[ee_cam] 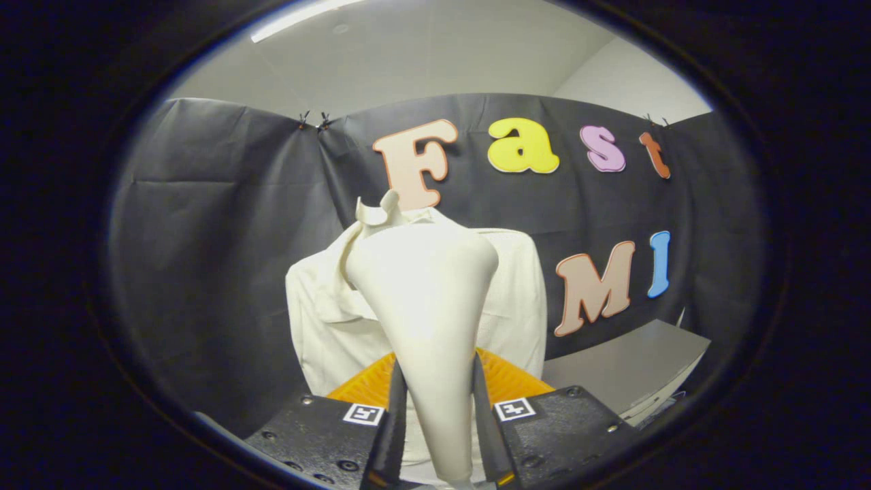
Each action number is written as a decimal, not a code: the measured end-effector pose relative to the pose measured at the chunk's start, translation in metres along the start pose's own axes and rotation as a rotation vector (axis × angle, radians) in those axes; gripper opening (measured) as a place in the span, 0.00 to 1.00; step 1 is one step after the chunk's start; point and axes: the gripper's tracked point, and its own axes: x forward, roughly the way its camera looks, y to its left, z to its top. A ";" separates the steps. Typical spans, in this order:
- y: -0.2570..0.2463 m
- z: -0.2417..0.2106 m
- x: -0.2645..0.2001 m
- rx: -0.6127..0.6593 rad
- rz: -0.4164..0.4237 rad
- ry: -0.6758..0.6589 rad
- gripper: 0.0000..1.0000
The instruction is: Iron the clothes twice with a garment steamer, once on the left side and once on the right side.
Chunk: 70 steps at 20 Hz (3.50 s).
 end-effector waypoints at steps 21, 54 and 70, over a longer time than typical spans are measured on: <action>0.109 -0.089 0.108 0.016 -0.123 0.085 0.45; 0.098 -0.371 0.118 -0.049 -0.153 0.611 0.47; 0.094 -0.411 0.100 -0.025 -0.063 0.675 0.48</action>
